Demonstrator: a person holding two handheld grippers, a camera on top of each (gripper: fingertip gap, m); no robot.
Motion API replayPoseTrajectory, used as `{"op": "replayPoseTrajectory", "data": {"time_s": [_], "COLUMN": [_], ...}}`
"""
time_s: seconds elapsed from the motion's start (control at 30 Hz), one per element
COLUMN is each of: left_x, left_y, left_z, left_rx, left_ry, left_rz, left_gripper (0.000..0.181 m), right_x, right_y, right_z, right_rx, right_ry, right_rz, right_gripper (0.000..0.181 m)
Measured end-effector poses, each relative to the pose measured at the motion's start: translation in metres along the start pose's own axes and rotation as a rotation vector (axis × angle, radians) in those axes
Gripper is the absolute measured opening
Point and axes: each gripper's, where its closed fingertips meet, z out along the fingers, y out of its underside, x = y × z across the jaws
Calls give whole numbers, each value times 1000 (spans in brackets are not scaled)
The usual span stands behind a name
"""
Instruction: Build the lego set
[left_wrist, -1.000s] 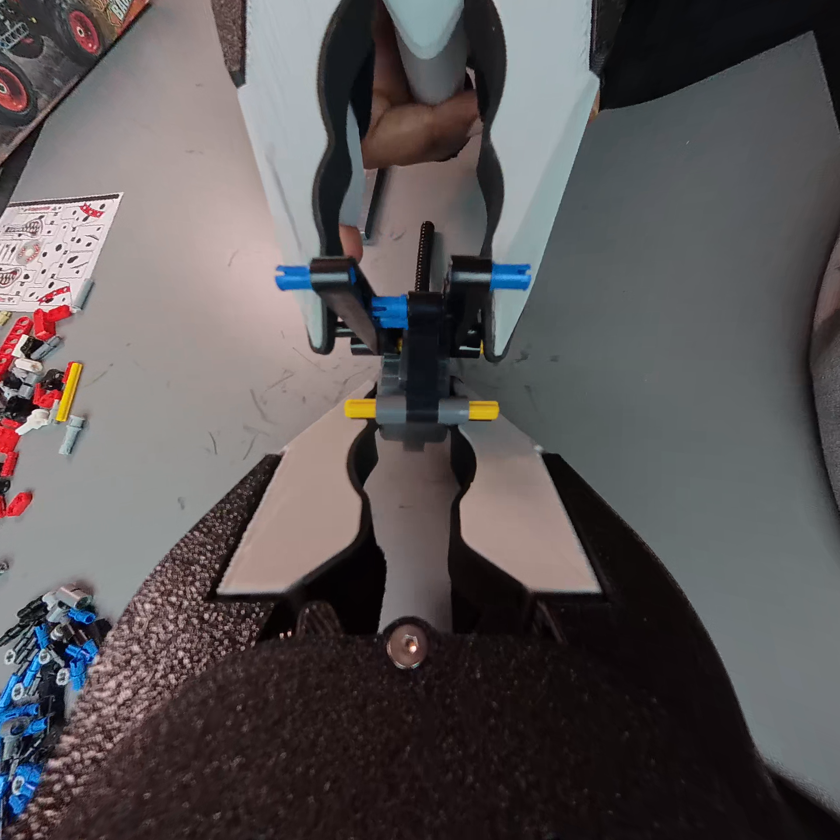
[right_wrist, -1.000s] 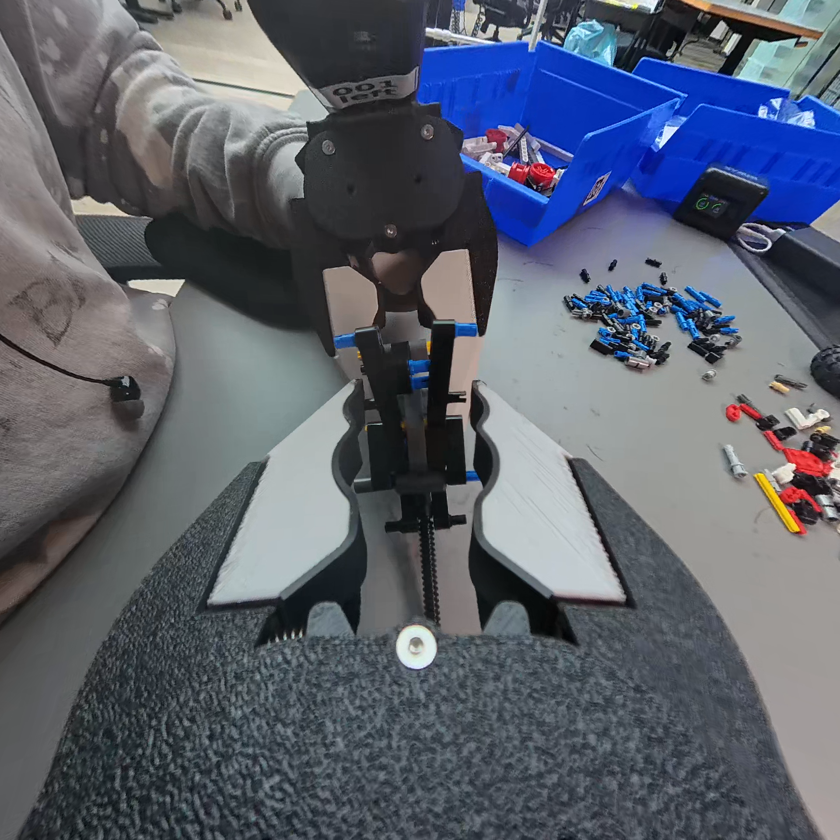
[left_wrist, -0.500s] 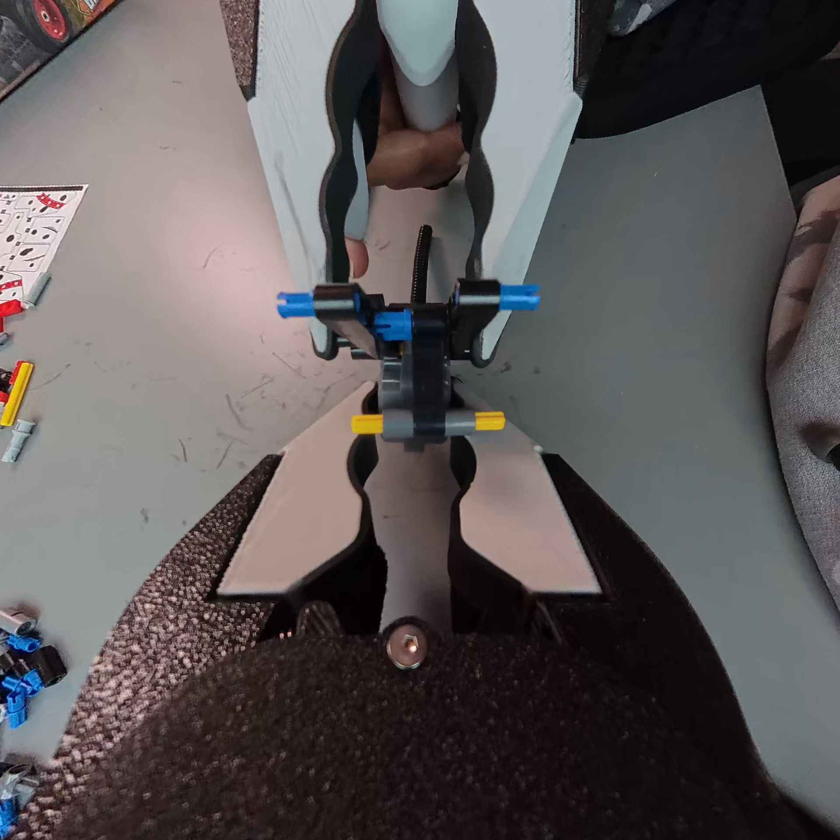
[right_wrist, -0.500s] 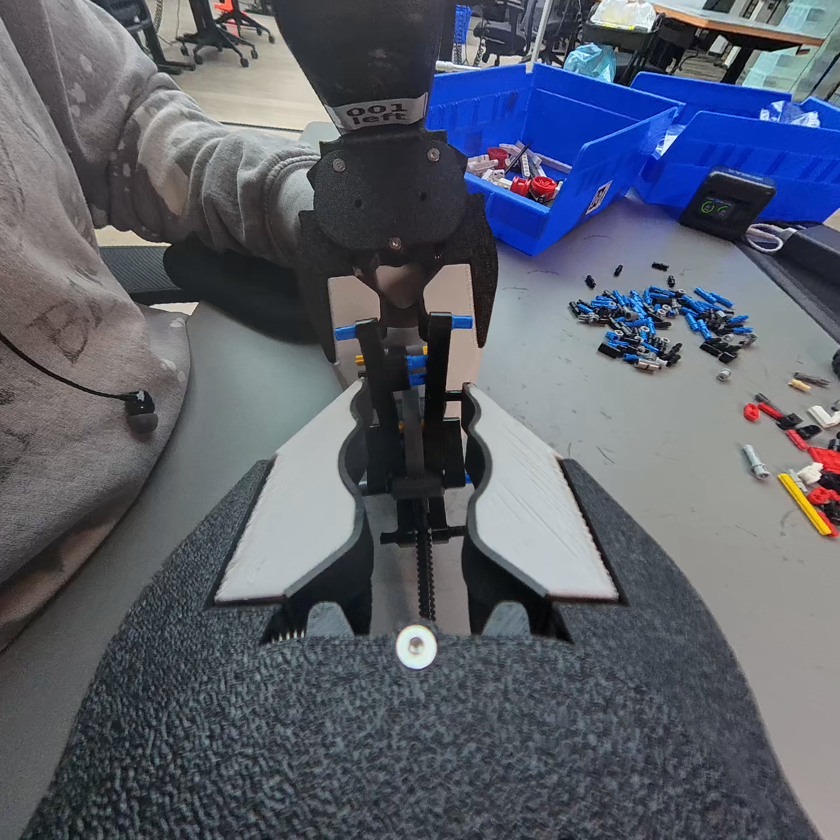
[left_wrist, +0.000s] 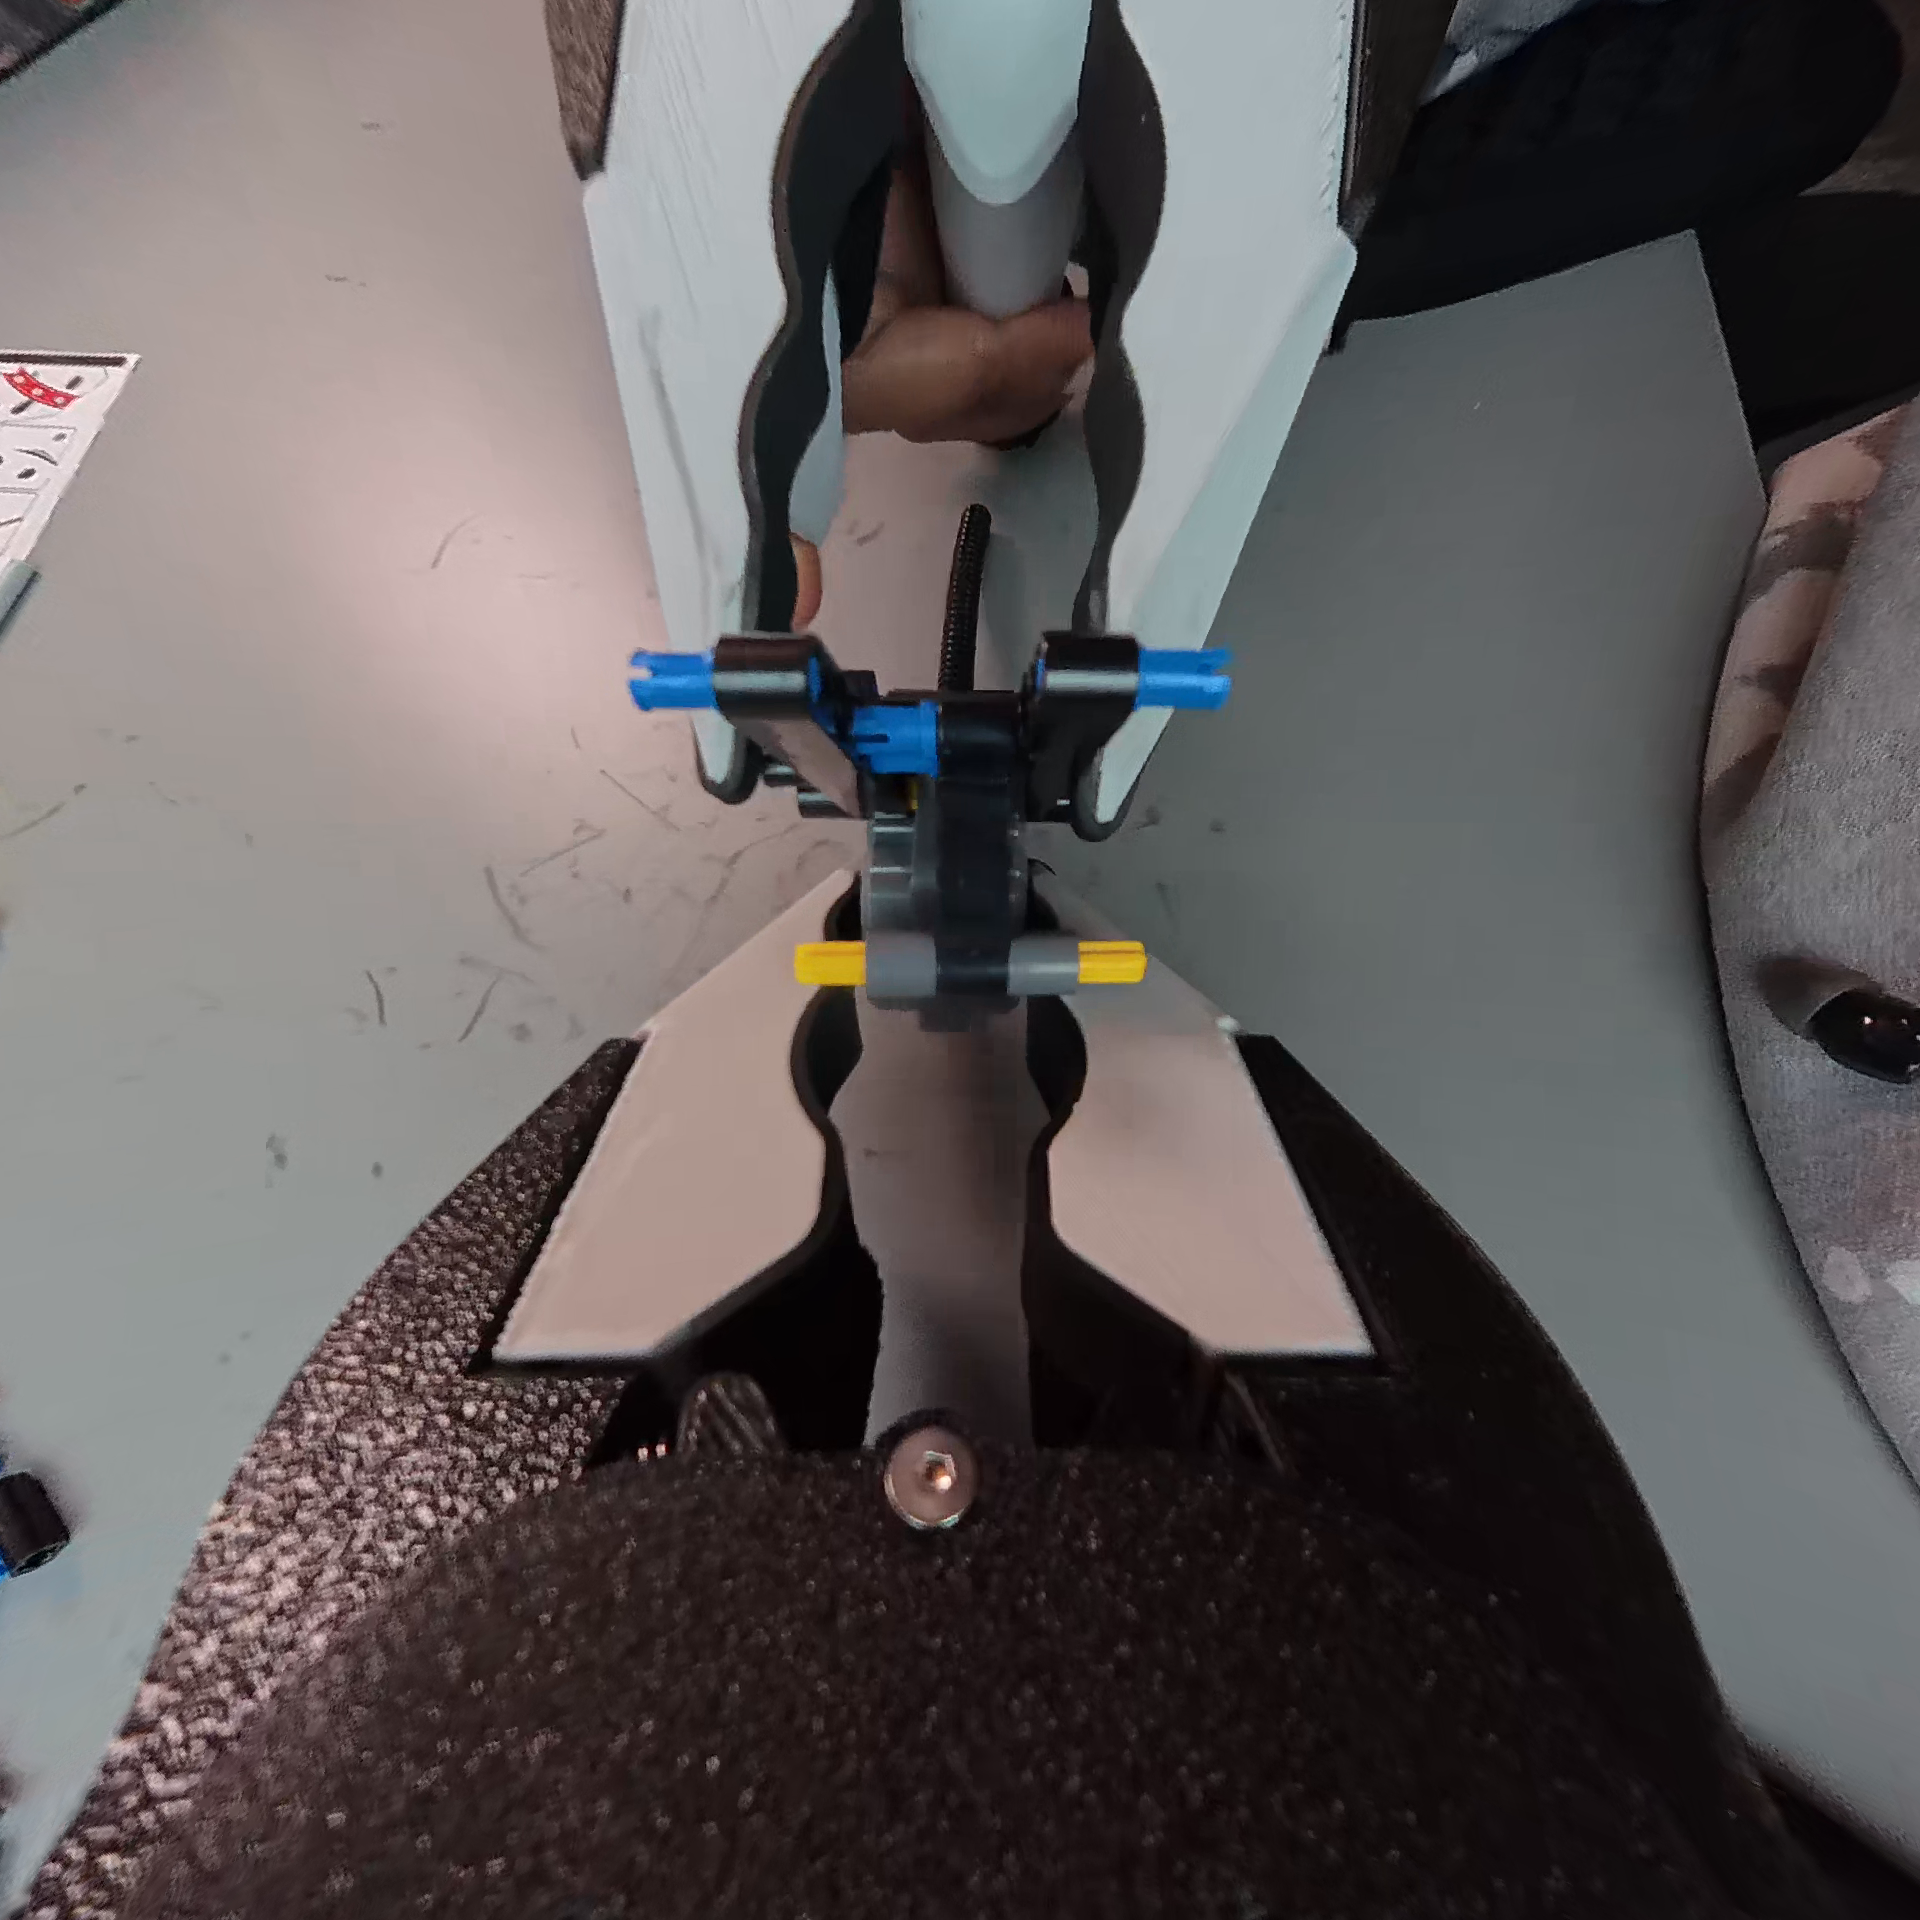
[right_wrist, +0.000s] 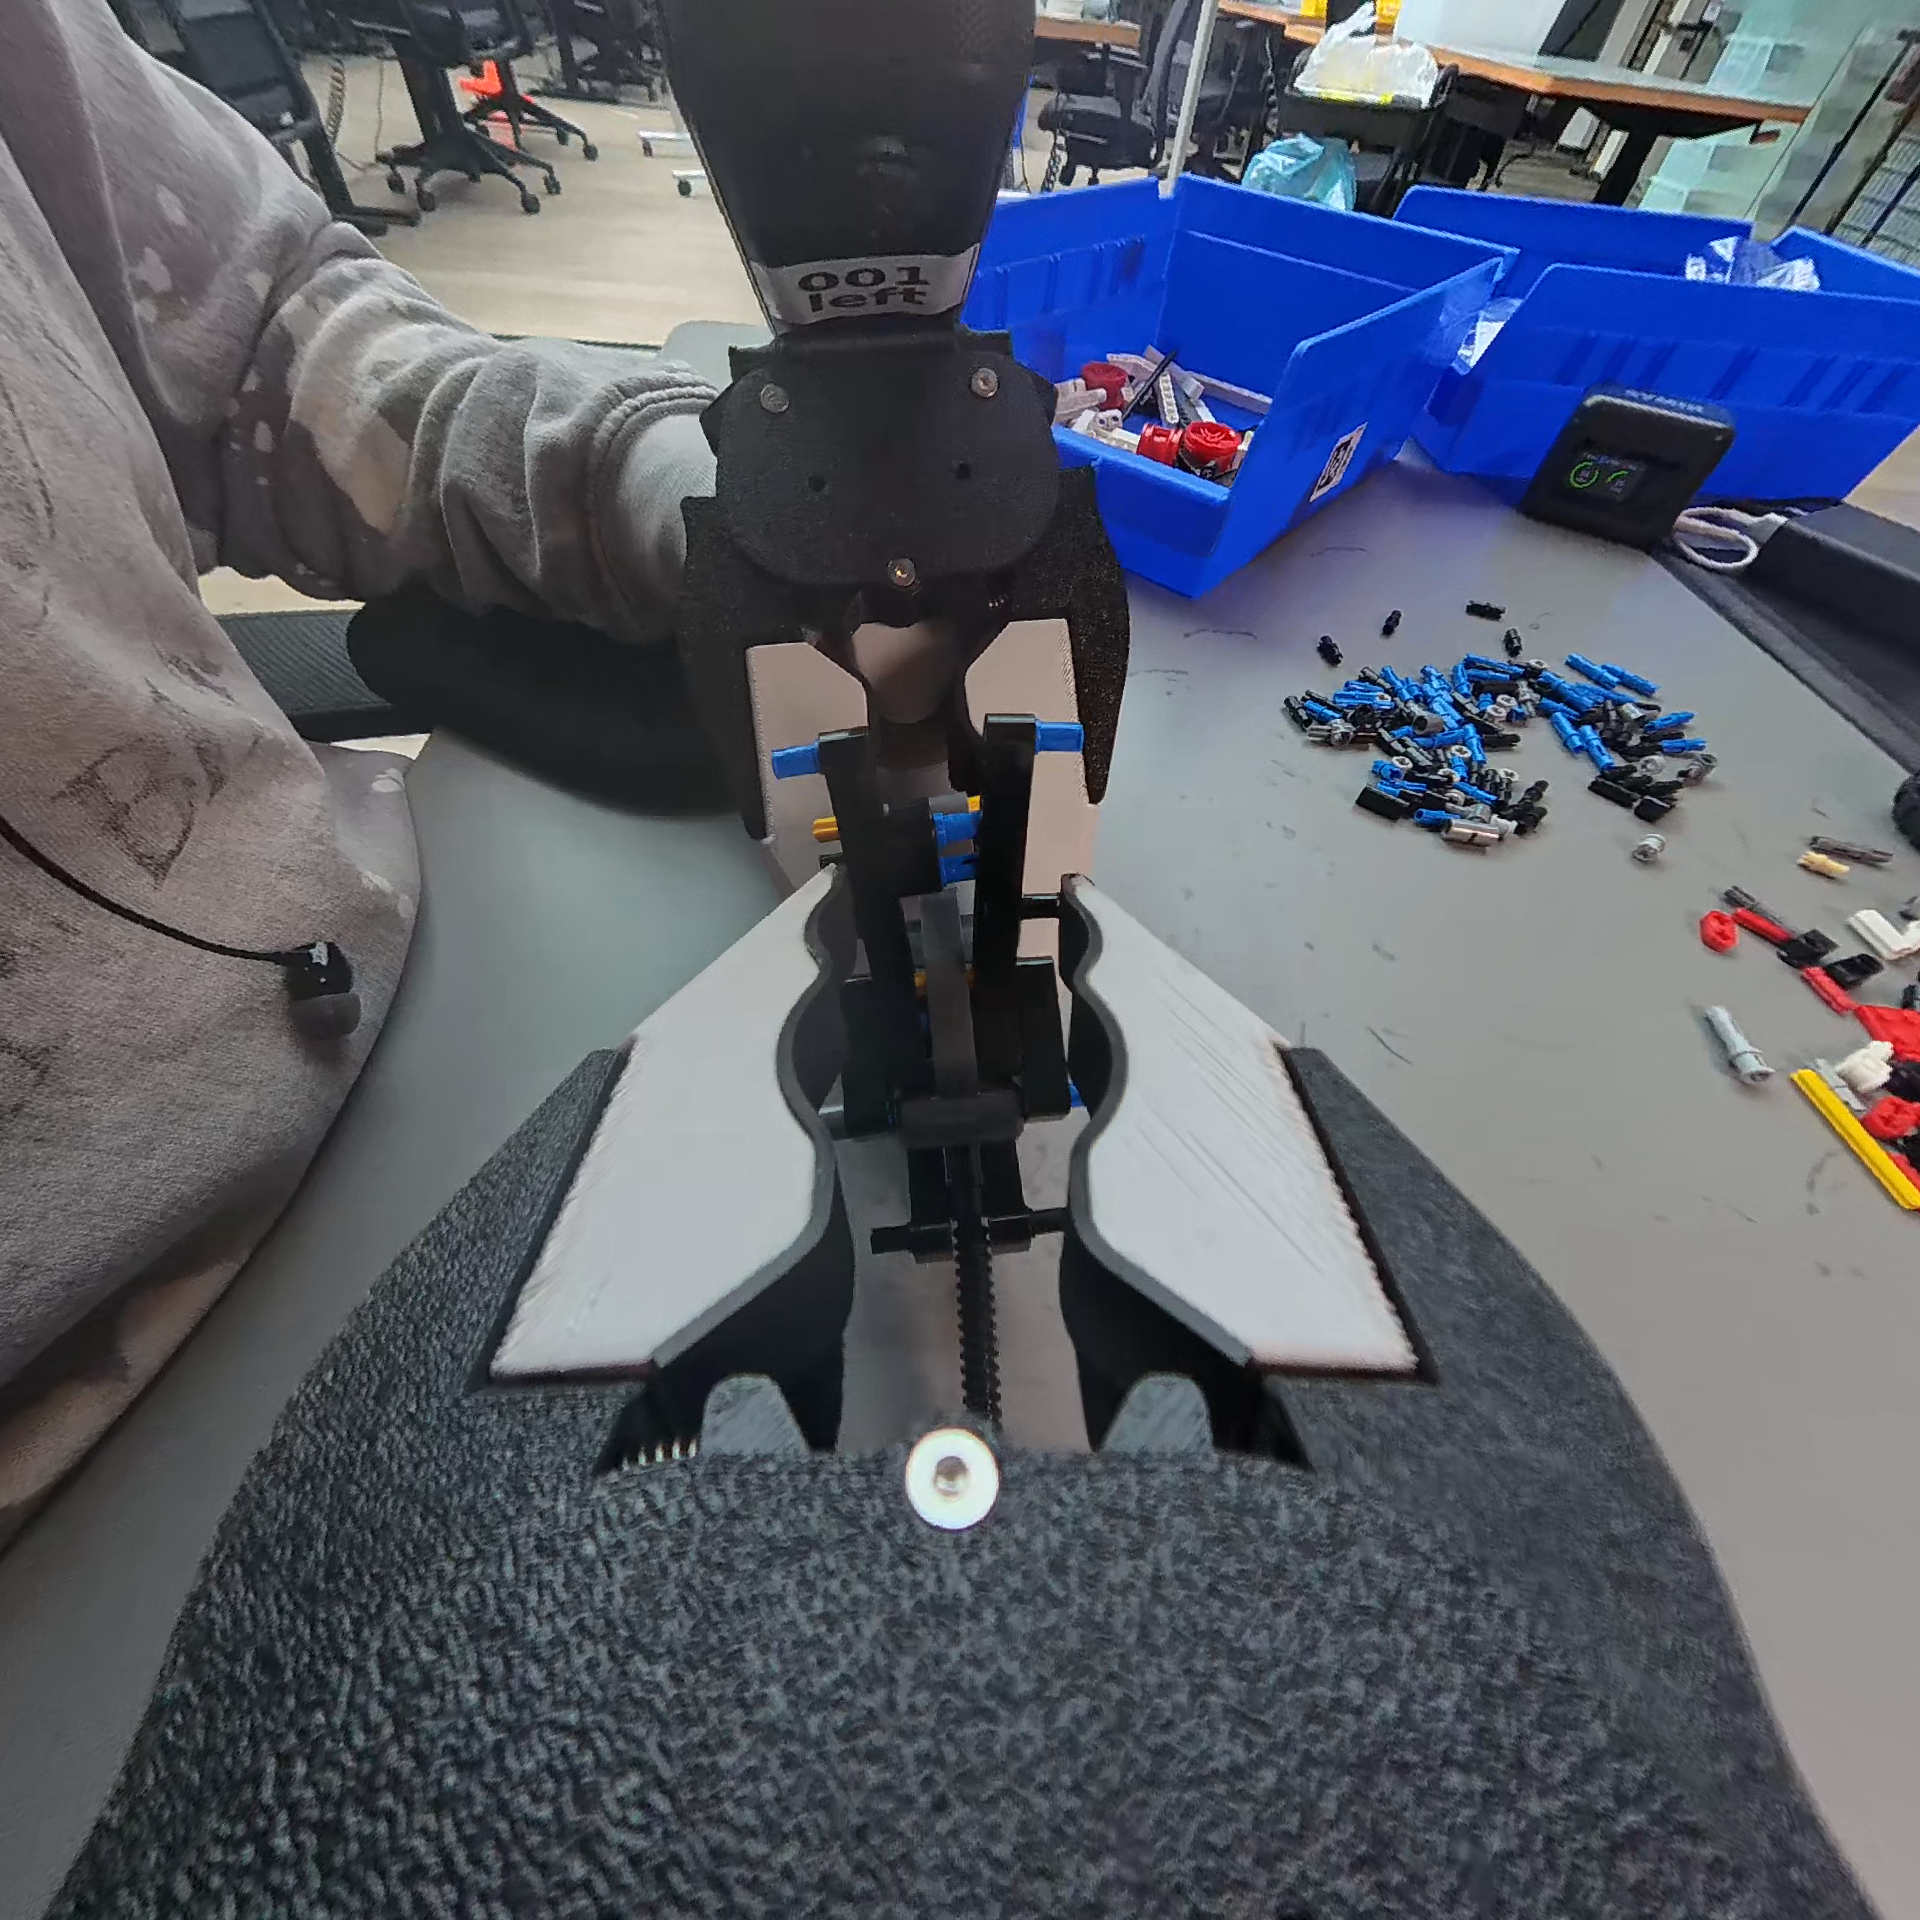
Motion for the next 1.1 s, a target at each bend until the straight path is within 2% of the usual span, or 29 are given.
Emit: {"op": "replayPoseTrajectory", "data": {"time_s": [0.13,0.2,0.23,0.37,0.43,0.5,0.57,0.63,0.73,0.83,0.97,1.1], "left_x": [9,12,13,6,-7,-19,-26,-23,-20,-27,-25,-26], "left_y": [0,1,1,5,14,4,-21,-43,-42,-38,-40,-35], "left_z": [4,6,7,4,-9,-31,-52,-58,-42,-41,-39,-35], "left_rx": [-9,-14,-17,-32,-56,46,196,298,257,259,239,189], "left_ry": [63,86,93,91,49,32,8,28,1,-67,2,45], "left_rz": [-24,-36,-37,-67,-97,-189,-287,-409,-566,-637,-694,-678], "left_gripper": [26,26,27,32,30,28,26,26,28,27,15,10], "right_x": [-8,-12,-8,-1,6,15,25,29,31,36,37,37], "right_y": [-3,-1,-1,-1,1,5,16,20,15,15,16,19], "right_z": [2,5,6,3,-1,-4,-3,2,9,9,9,8], "right_rx": [-9,-20,-19,-45,-91,-141,-201,-210,-179,-171,-160,-162], "right_ry": [-21,-33,-5,1,38,94,167,214,259,306,319,327], "right_rz": [-72,-78,-68,-37,-61,-52,-78,-96,-47,-24,6,-61], "right_gripper": [54,50,37,36,35,35,35,35,36,36,35,35]}}
